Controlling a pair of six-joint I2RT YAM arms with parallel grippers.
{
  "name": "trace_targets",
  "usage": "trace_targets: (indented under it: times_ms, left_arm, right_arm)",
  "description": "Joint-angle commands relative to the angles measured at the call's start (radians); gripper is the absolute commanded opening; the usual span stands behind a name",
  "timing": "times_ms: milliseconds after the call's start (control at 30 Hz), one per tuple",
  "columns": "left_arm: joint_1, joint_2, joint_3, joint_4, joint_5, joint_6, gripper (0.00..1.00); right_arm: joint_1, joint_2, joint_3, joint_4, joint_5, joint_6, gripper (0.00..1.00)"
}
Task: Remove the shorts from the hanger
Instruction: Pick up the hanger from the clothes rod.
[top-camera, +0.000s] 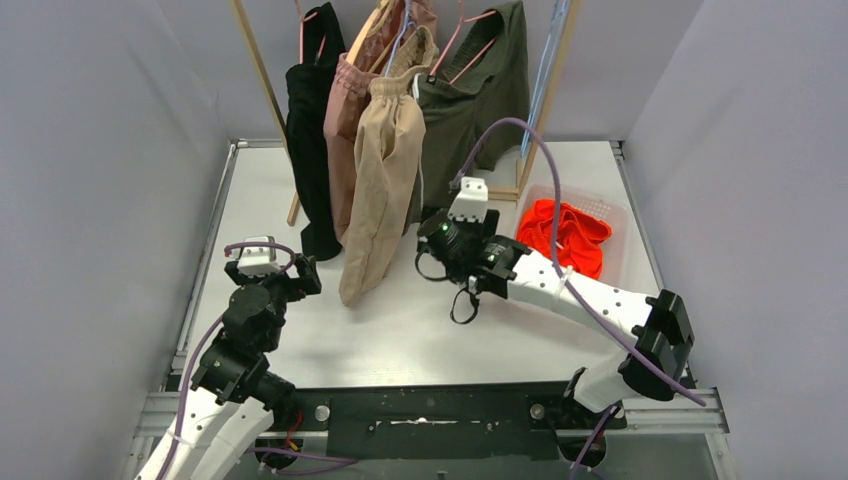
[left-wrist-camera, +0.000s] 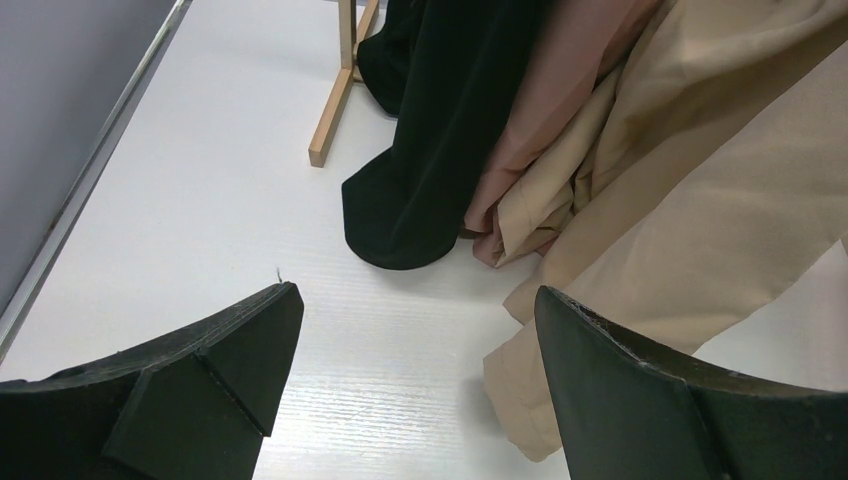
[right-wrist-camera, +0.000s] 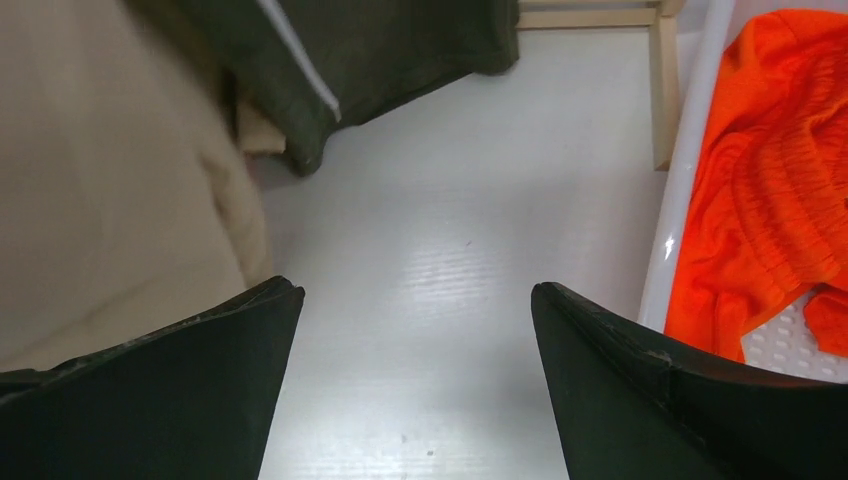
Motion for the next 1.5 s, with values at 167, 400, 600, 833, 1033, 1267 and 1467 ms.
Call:
trace_targets:
  times_ms: [167,400,600,833,1033,1267,1467]
  left_arm:
    - [-0.001,0.002,0.01,0.048,0.005,0.011,0.88]
    - [-0.001,-0.003,0.01,0.049,0.012,0.011,0.88]
    - [-0.002,-0.013,0.007,0.05,0.013,0.011,0.88]
    - [-0.005,-0.023,0.005,0.054,0.021,0.011,0.88]
    - [-0.006,-0.026,0.006,0.051,0.016,0.011,0.88]
    - [-0.006,-0.028,0.006,0.051,0.015,0.011,0.88]
    - [-0.006,-0.031,0.006,0.051,0.012,0.011,0.88]
  right_arm:
    - [-0.091,0.012,0.128,0.158,0.042,-0.134,0.88]
    - [-0.18,0.097,0.334,0.15,0.009,-0.186,0.81]
    - [-0.278,0.141,0.379,0.346,-0.227,-0.335,0.87]
    - [-0.335,0.21,0.518,0.396,-0.206,-0.318,0.82]
    - [-0.339,0.376,0.791,0.264,-0.349,-0.345,0.81]
    - [-0.34,0.429,0.892,0.234,-0.304,-0.325,0.89]
    - [-0.32,0.427,0.928,0.242,-0.37,-0.322,0.98]
